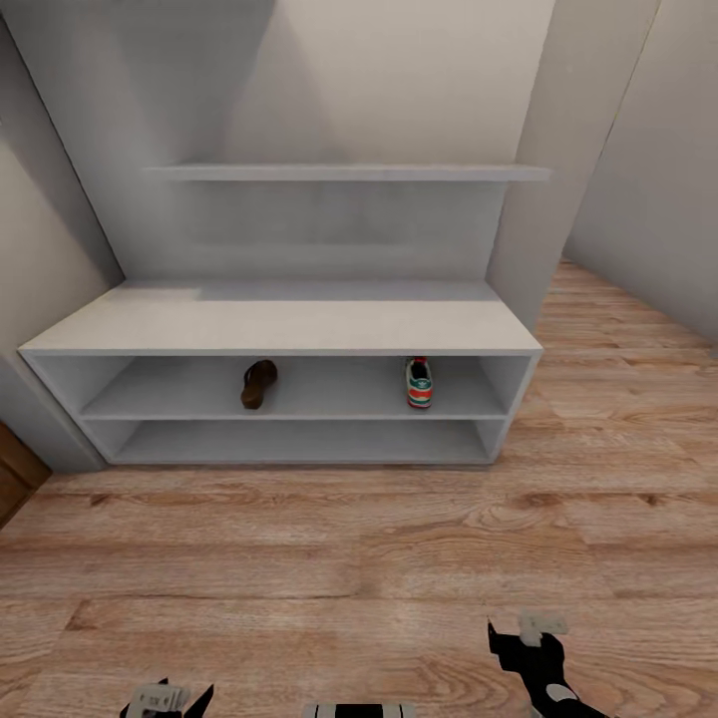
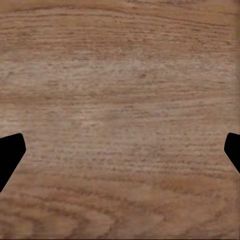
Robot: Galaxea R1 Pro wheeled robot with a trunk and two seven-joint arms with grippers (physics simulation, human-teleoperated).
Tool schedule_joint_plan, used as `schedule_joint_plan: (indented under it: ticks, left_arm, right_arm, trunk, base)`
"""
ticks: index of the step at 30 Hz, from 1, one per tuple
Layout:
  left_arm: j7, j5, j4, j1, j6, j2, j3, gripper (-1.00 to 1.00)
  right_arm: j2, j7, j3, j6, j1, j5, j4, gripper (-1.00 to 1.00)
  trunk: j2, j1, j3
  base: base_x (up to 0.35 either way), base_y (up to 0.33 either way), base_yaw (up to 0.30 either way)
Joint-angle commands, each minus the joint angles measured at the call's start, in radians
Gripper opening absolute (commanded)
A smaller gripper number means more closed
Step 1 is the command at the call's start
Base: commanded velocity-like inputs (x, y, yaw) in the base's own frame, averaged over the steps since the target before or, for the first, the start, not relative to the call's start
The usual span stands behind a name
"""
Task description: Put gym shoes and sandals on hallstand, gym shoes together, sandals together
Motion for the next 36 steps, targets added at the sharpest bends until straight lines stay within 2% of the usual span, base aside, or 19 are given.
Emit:
schedule_joint_plan:
  ticks: [1,2,3,11,28,30,36]
  left_arm:
    - [-0.009,0.009,0.006,-0.001,-0.006,0.000,0.003,1.00]
    - [-0.009,0.009,0.011,-0.001,-0.013,0.000,0.003,1.00]
    - [-0.006,0.011,0.034,-0.001,-0.050,-0.002,0.004,1.00]
    - [0.000,0.010,0.040,-0.001,-0.059,-0.002,0.005,1.00]
    - [0.004,0.012,0.040,-0.001,-0.062,-0.002,0.004,1.00]
    - [0.004,0.012,0.040,-0.001,-0.062,-0.002,0.004,1.00]
    - [0.004,0.012,0.040,-0.001,-0.062,-0.002,0.004,1.00]
  right_arm:
    - [0.000,-0.004,-0.007,-0.005,0.001,0.010,0.001,1.00]
    - [0.000,-0.004,-0.007,-0.008,0.003,0.010,0.001,1.00]
    - [-0.001,-0.007,-0.007,-0.027,0.013,0.009,0.002,1.00]
    - [-0.001,-0.011,-0.008,-0.030,0.015,0.008,0.002,1.00]
    - [-0.004,-0.013,-0.011,-0.032,0.032,0.007,0.001,1.00]
    - [-0.006,-0.013,-0.011,-0.032,0.032,0.007,0.001,1.00]
    - [-0.022,-0.013,-0.012,-0.034,0.034,0.007,0.001,1.00]
  trunk:
    - [0.000,0.000,-0.001]
    - [0.000,0.000,-0.001]
    - [0.000,0.000,-0.001]
    - [0.000,0.000,-0.001]
    - [0.000,0.000,-0.001]
    - [0.001,-0.001,0.008]
    - [0.043,-0.024,0.028]
  base:
    - [0.000,0.000,0.000]
    - [0.000,0.000,0.000]
    - [0.000,0.000,0.000]
    - [0.000,0.000,-0.094]
    - [0.000,0.000,-0.267]
    - [0.000,0.000,-0.274]
    - [0.000,0.000,-0.275]
